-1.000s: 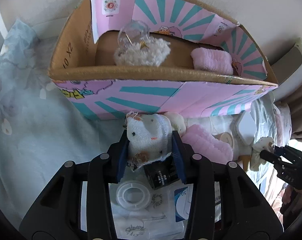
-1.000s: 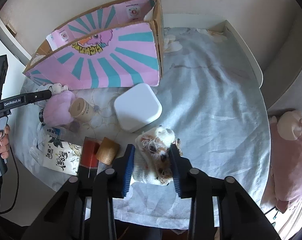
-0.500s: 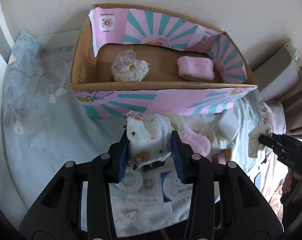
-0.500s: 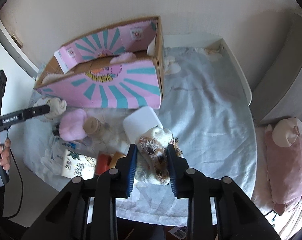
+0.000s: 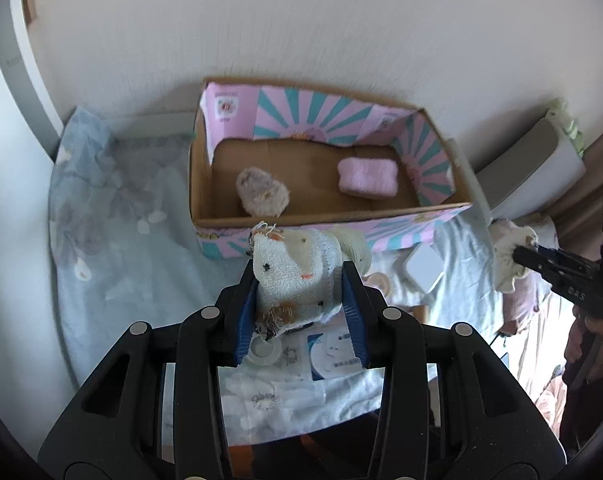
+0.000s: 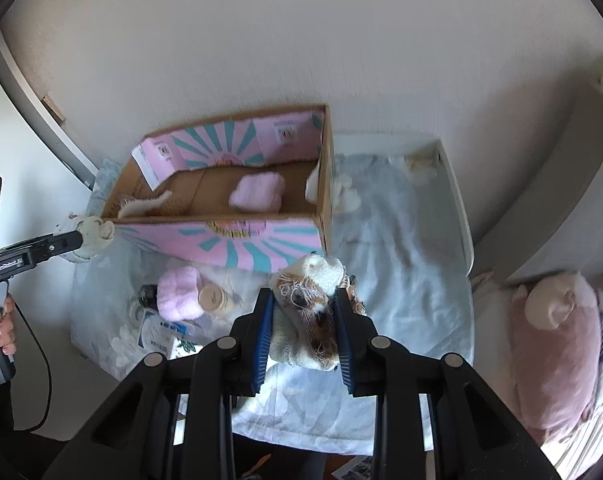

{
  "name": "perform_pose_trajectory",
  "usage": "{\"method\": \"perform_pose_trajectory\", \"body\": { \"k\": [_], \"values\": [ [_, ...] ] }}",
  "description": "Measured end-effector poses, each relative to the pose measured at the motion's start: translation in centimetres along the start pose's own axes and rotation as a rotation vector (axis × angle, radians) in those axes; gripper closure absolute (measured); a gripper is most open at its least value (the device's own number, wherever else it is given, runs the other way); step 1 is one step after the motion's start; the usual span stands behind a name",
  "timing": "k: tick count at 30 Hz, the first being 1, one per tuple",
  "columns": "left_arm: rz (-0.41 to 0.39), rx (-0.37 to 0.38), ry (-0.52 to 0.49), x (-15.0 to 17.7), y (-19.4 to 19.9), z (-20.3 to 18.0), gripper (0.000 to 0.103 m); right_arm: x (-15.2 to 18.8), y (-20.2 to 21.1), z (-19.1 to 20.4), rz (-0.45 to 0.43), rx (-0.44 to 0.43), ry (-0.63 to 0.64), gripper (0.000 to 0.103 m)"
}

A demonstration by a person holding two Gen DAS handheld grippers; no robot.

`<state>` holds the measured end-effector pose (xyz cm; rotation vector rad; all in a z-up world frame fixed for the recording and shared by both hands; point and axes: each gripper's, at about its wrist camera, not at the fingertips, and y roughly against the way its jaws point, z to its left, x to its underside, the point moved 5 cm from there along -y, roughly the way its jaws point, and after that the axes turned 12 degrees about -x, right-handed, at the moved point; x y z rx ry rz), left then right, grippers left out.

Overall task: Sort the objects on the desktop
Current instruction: 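Lower both white plush toys into the box and open both tools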

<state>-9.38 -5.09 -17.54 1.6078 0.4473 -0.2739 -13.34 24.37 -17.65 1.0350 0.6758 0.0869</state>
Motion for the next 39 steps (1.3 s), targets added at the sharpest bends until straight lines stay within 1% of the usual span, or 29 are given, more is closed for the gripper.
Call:
{"method": "perform_pose_trajectory", "body": {
  "k": [4,10,12,15,17,19,21,25,28,32,36,39],
  "values": [
    [-0.029,0.029,0.0,-1.7,1.5,-0.5,0.067,-2.5,0.9,0.4,-0.023,0.031,0.032,0.076],
    [-0.076,0.024,-0.049,-5.5,2.8,-1.8,0.067,-7.0,1.6,2.5,-0.044,0.006,0.115,0.076],
    [-0.077,0.019,-0.063,-6.7,3.0,-2.1,0.067,-8.5,1.5,3.2,-0.051,-0.003,0.138,0.076],
    [-0.072,0.01,-0.075,-8.4,2.9,-2.4,0.067,-10.8,0.9,4.4,-0.054,-0.049,0.144,0.076],
    [-0.059,0.014,-0.078,-9.6,2.5,-2.6,0.067,-11.9,0.3,5.0,-0.04,-0.069,0.153,0.076],
    [-0.05,0.0,-0.088,-10.6,2.0,-2.5,0.067,-13.0,-0.6,5.7,-0.022,-0.074,0.169,0.076],
    [-0.039,-0.002,-0.113,-11.5,1.4,-2.5,0.067,-13.9,-1.5,6.4,0.006,-0.092,0.18,0.076],
    [0.014,-0.025,-0.147,-12.9,-0.7,-2.3,0.067,-14.9,-3.8,7.5,0.071,-0.111,0.197,0.076],
    [0.066,-0.035,-0.166,-13.6,-2.6,-2.0,0.067,-15.4,-5.9,8.3,0.123,-0.134,0.212,0.076],
    [0.11,-0.03,-0.17,-14.1,-4.9,-1.6,0.067,-15.6,-8.8,8.7,0.162,-0.15,0.208,0.076],
    [0.158,-0.035,-0.149,-14.0,-7.9,-0.6,0.067,-15.2,-12.1,8.7,0.211,-0.178,0.185,0.076],
    [0.188,-0.047,-0.143,-13.6,-9.8,0.1,0.067,-14.8,-13.6,8.5,0.234,-0.175,0.188,0.076]
  ]
}}
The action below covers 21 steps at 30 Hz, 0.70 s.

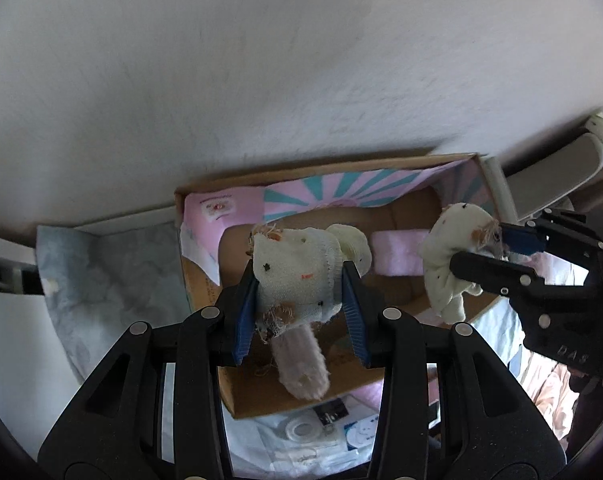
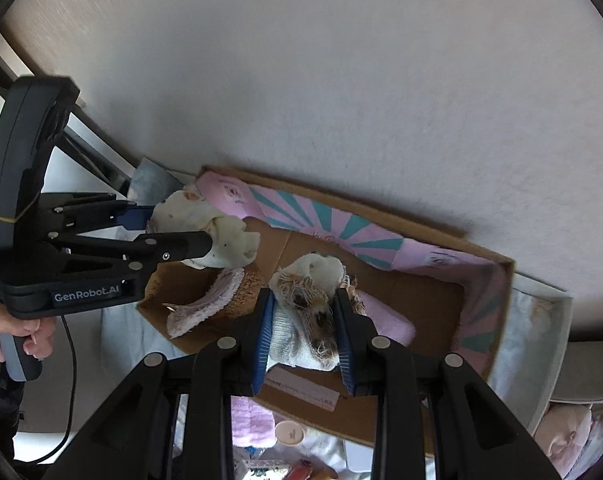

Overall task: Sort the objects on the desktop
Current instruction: 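Lower both white plush toys into the box and open both tools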

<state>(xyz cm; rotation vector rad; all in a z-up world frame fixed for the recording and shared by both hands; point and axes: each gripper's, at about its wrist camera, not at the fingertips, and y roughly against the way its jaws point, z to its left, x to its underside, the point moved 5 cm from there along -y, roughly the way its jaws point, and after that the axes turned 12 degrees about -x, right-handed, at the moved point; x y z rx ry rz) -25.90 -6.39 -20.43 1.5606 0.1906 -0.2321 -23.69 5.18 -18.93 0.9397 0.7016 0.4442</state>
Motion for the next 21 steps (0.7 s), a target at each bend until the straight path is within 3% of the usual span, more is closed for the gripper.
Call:
{"method": "perform_pose_trajectory", "body": {
  "k": [10,13,14,15,16,17,18,21],
  "values": [
    [-0.007,0.003,-0.026,0.7,-1.0,-0.4,0.067,-0.2,-1.2,-0.1,0.017,-0.018,-0.027,0.076],
    [-0.04,-0.014,-0.03,0.2,-0.4,-0.7,0.064,-0.3,-1.0,0.0,0.007,-0.01,-0.018,0.052],
    [-0.05,-0.038,-0.033,0.1,-0.3,-0.6,0.058,-0.2,-1.1,-0.1,0.009,-0.006,-0.027,0.033],
    [-0.054,-0.056,-0.034,0.0,-0.3,-0.5,0.047,-0.1,-1.3,-0.2,0.012,-0.01,-0.04,0.026],
    [-0.061,-0.065,-0.038,0.0,-0.3,-0.4,0.009,0.0,-1.2,-0.3,0.008,-0.016,-0.044,0.022],
    [-0.076,-0.113,-0.035,-0.1,-0.3,-0.1,0.0,0.1,-1.1,-0.5,0.007,-0.009,-0.037,0.022],
    [-0.083,-0.136,-0.037,-0.2,-0.1,0.4,0.0,0.2,-0.9,-0.6,-0.006,0.002,-0.027,0.022],
    [-0.069,-0.085,-0.011,0.2,0.3,1.3,0.0,0.5,-0.3,-0.9,-0.014,0.034,-0.02,0.022]
  ]
}}
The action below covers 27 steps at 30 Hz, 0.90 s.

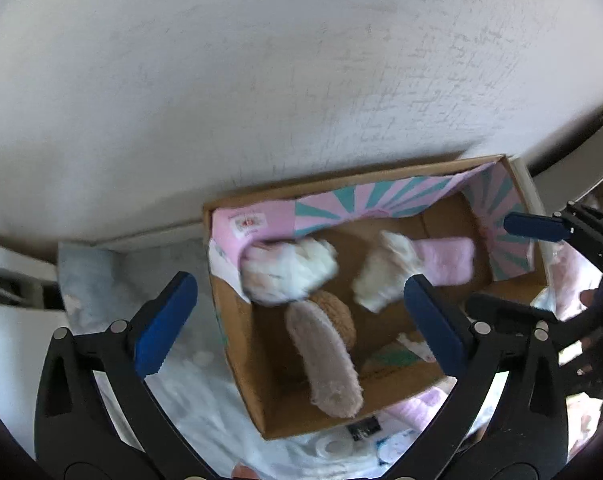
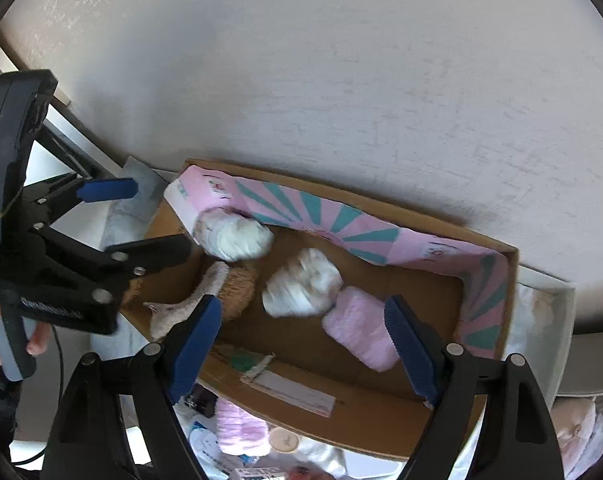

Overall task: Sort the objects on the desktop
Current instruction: 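Lower both white plush toys into the box and open both tools, then move both tools back over the remaining items on the cloth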

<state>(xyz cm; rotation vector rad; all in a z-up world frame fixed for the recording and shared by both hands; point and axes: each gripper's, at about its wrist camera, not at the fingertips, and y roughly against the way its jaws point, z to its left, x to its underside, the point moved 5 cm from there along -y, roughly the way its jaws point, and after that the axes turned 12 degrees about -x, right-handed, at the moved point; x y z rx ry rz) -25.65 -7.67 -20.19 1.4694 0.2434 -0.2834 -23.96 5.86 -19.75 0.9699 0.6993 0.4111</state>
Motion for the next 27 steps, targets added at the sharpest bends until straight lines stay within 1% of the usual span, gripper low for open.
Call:
{"method": "perform_pose_trajectory", "body": {
  "k": [4,11,15,18,23,27],
  "values": [
    [-0.014,-0.013,-0.002,1.0,1.1,0.6,0.0,0.4,1.1,0.1,-0.019,0.022,-0.001,0.022],
    [-0.042,-0.006,-0.013,2.3,3.7,0.1,0.0,0.9,3.0,1.0,-0.006,0.06,0.015,0.022],
    [-0.076,0.018,0.002,2.4,5.7,-0.1,0.0,1.0,5.0,1.7,-0.042,0.093,0.014,0.022],
    [-0.097,0.054,0.025,2.7,7.7,0.3,0.0,1.1,6.4,2.2,-0.064,0.079,0.016,0.022],
    [-0.142,0.039,0.031,3.7,11.1,1.0,0.0,1.6,8.7,3.6,-0.098,0.057,0.051,0.022],
    [-0.167,0.027,0.031,4.7,12.8,1.2,0.0,2.4,10.2,5.1,-0.122,0.023,0.096,0.022]
  ]
}}
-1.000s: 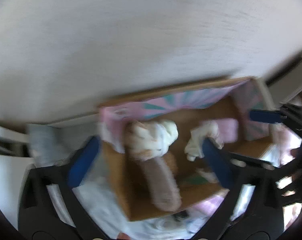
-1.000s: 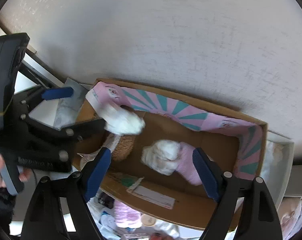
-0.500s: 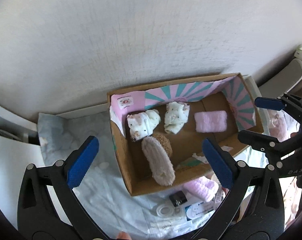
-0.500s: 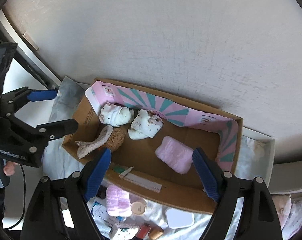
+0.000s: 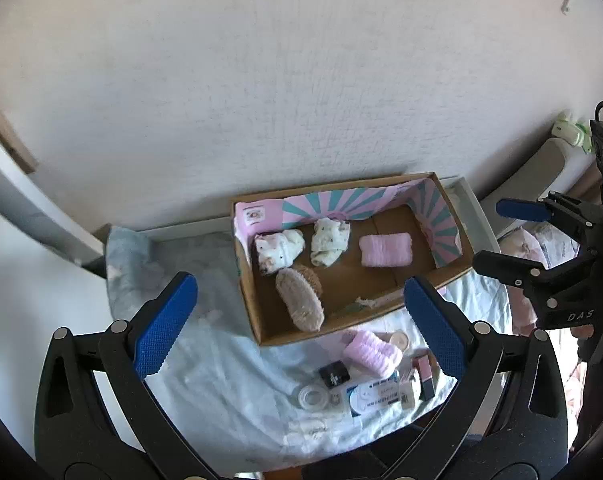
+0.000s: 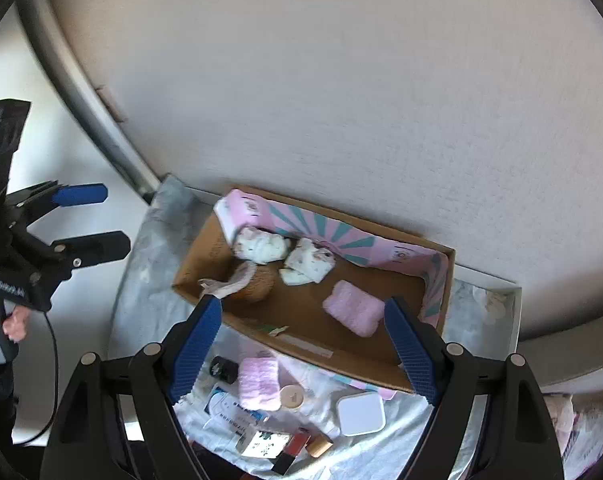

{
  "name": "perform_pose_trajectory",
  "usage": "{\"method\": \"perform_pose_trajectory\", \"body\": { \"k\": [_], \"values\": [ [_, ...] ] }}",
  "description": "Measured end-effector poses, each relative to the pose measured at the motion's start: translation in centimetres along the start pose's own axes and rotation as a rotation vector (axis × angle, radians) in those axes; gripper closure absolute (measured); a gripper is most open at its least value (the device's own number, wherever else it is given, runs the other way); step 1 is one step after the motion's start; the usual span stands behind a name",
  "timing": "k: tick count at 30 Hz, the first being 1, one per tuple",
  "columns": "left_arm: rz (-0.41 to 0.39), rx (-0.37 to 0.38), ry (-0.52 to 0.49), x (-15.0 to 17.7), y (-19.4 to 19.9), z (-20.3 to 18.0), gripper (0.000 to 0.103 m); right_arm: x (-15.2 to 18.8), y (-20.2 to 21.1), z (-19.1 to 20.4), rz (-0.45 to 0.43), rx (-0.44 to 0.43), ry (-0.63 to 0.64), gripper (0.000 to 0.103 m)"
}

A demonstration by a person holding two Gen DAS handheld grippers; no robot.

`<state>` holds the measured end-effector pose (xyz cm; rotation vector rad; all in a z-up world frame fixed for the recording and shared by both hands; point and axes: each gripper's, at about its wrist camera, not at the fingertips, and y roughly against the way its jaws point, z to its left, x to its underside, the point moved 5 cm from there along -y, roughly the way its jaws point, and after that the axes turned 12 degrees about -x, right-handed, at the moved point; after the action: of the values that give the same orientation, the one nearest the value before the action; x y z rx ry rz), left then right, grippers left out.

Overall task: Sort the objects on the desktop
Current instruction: 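Move both tools back over the remaining items on the cloth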

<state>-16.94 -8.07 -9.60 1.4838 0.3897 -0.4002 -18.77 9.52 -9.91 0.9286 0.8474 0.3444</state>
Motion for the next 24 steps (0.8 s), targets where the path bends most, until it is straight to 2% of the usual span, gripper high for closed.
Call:
{"method": "perform_pose_trajectory", "body": {
  "k": [7,12,17,24],
  "values": [
    [-0.061,-0.037,-0.02,3.1,3.0,1.0,0.0,2.6,1.6,2.2,-0.013,-0.055,0.107,0.022],
    [-0.051,-0.064,-0.03,6.2,2.6,1.7,0.0,5.0,0.9,2.8,0.013,-0.098,0.152,0.022],
    [-0.029,-0.022,-0.015,10.3,0.7,1.9,0.0,8.1,-0.9,3.4,0.066,-0.162,0.202,0.022],
    [0.002,0.017,-0.013,17.3,-1.3,-0.4,0.0,13.0,-4.1,3.5,0.172,-0.237,0.257,0.022]
  ]
}}
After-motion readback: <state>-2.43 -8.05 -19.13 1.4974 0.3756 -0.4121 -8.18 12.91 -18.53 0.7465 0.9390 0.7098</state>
